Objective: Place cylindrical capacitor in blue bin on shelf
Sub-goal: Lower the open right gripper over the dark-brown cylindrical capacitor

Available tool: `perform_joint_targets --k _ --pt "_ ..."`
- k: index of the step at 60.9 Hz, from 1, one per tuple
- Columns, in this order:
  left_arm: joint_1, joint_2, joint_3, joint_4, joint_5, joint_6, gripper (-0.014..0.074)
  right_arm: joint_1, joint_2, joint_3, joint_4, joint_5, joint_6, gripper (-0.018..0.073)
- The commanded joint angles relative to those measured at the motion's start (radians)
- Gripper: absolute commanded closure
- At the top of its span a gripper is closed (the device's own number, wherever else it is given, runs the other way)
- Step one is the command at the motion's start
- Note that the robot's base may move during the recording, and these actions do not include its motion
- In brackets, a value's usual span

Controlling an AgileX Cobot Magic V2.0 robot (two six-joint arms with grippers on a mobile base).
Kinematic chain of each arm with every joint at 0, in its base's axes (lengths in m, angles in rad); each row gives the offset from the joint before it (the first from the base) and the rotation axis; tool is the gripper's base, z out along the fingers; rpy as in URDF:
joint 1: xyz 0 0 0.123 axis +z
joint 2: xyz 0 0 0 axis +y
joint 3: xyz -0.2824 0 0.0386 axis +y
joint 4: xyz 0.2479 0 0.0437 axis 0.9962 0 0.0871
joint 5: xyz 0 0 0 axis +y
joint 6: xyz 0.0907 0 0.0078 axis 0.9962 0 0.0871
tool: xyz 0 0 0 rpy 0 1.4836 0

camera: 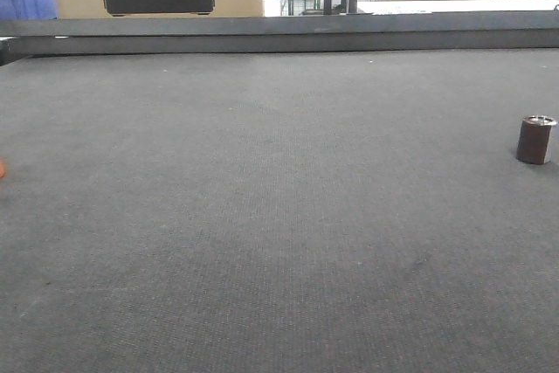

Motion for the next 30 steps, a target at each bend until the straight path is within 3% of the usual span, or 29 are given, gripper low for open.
perform_joint_targets --k 1,30 --pt "0.003 -0.005 -0.001 -0.006 -0.018 -0.004 0.0708 -0.003 -0.008 0.003 -0.004 -0.02 -0.003 0.072" --pt "0.003 -0.005 -0.001 -0.006 -0.025 -0.004 0.0708 -0.003 -0.008 0.003 -0.004 -0.02 -0.003 0.072"
